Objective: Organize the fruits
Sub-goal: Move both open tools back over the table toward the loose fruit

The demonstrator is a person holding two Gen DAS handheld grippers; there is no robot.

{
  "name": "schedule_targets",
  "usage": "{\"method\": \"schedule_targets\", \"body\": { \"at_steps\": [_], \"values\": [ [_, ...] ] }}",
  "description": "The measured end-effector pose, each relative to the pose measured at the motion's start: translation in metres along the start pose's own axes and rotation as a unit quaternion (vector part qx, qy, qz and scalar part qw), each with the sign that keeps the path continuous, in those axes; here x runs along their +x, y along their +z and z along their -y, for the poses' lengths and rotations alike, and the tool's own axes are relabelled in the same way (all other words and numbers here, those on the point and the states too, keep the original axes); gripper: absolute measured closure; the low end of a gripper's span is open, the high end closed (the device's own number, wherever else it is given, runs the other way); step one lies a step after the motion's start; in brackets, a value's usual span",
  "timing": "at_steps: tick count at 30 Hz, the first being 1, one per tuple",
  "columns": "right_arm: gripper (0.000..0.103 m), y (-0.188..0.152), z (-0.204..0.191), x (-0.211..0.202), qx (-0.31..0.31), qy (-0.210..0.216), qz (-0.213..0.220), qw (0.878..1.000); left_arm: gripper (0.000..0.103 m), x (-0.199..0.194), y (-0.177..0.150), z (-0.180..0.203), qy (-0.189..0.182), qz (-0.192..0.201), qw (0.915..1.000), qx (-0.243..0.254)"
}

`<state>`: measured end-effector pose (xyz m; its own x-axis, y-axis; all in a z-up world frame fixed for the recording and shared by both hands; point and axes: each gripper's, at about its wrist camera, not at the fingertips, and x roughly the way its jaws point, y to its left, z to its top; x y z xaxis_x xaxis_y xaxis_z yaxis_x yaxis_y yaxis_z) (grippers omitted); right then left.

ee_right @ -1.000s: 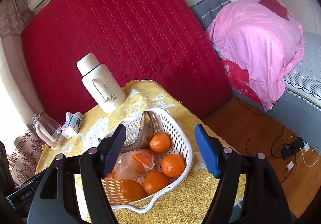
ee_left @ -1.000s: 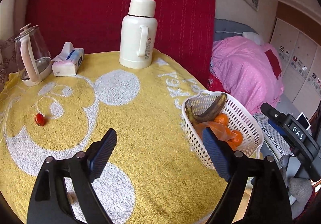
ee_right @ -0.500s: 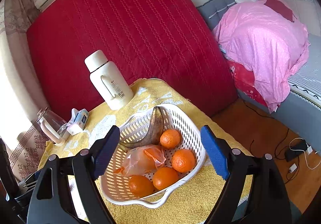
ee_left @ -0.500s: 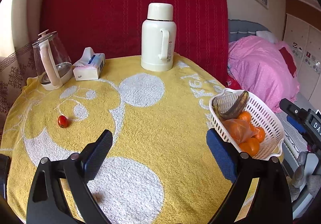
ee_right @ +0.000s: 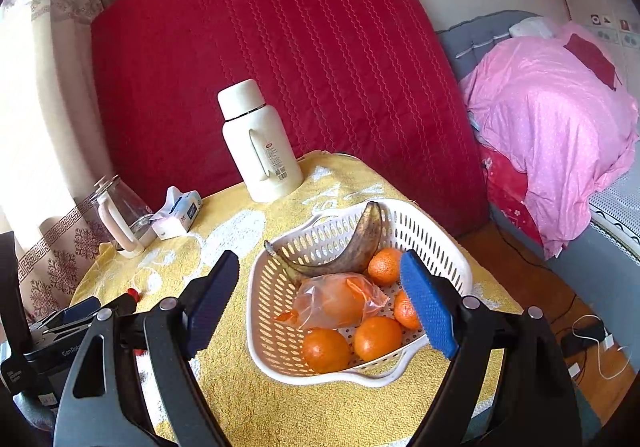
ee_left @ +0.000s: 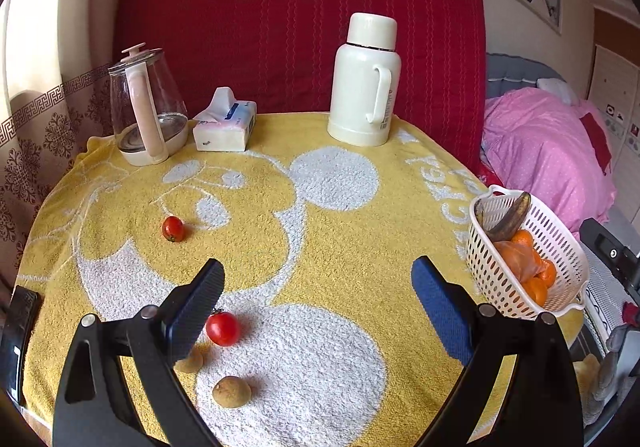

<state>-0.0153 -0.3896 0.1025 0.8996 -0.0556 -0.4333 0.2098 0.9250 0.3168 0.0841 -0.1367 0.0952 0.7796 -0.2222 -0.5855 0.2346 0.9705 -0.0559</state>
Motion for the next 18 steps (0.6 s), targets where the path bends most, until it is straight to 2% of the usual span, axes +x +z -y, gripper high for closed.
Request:
{"method": "schedule_targets", "body": {
  "at_steps": [9, 18],
  "values": [
    [0.019, -0.013, -0.028, 0.003, -0.037, 0.015, -0.014, 0.999, 0.009, -0.004, -0.009, -0.021, 0.045, 0.013, 0.9989, -0.001],
    [0.019, -0.028, -0.060, 0.005, -0.086, 0.029, -0.025, 0.996, 0.009, -0.011, -0.016, -0.030, 0.067, 0.025, 0.9974, 0.011]
  ]
}}
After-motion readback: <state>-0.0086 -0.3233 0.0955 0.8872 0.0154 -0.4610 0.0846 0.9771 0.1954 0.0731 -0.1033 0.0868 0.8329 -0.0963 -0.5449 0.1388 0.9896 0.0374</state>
